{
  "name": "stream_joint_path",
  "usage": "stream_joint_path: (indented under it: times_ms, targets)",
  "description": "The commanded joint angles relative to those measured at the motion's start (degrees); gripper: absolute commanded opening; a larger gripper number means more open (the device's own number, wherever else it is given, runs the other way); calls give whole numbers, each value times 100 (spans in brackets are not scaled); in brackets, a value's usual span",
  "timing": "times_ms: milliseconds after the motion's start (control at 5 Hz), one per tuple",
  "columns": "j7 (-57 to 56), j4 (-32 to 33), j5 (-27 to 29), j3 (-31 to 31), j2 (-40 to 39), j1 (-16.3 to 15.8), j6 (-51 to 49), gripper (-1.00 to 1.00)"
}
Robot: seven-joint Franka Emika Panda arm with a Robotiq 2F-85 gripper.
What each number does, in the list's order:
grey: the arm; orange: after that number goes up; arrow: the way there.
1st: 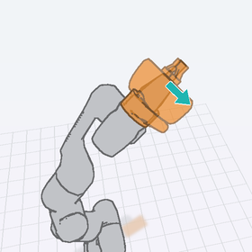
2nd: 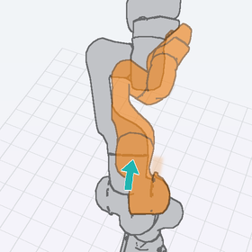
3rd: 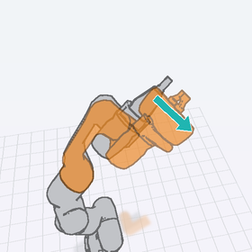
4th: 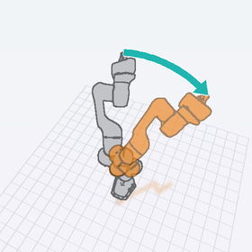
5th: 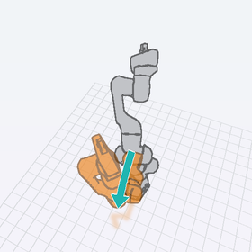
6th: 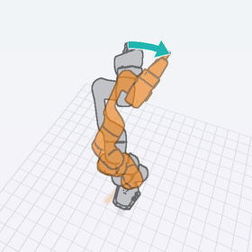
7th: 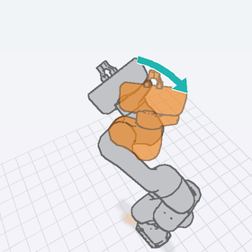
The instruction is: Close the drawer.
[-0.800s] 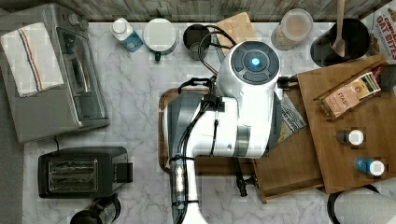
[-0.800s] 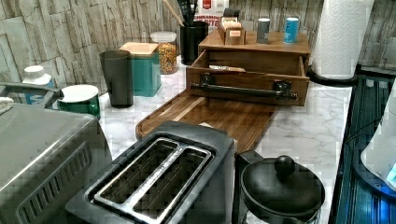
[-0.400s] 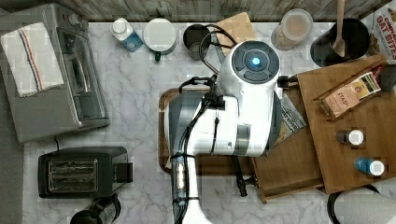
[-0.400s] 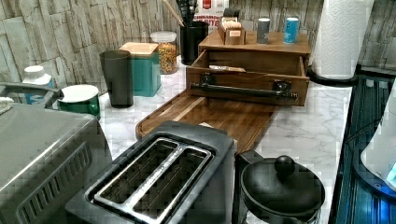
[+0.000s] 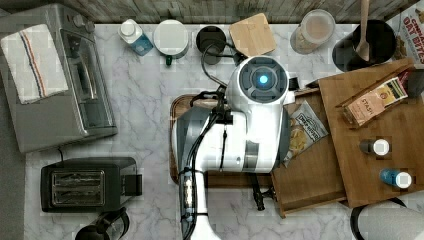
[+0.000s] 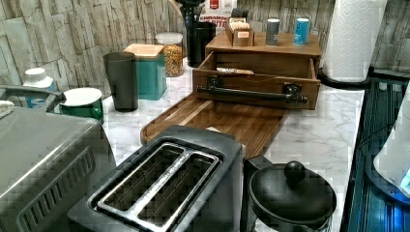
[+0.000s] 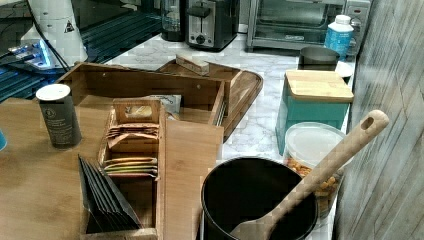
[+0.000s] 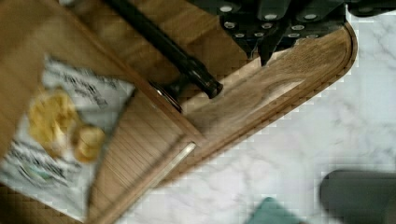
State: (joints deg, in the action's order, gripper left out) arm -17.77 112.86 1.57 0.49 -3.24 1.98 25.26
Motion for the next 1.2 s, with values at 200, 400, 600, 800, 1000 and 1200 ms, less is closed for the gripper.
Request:
stream_joint_path:
  times_ms: [200, 400, 600, 800, 1000, 1200]
  targets:
    - [-2112, 1622, -400, -414, 849, -393, 804, -100]
    - [-3008, 2443, -209, -438, 1199, -392, 1355, -100]
    - [-3440, 3033, -382, -488, 1291, -355, 1961, -100]
    - [-3039, 3284, -848, -657, 1099, -260, 2292, -100]
    - [-3116, 3410, -854, -540, 867, -212, 2560, -100]
    - [-3103, 3439, -1034, -302, 719, -219, 2535, -100]
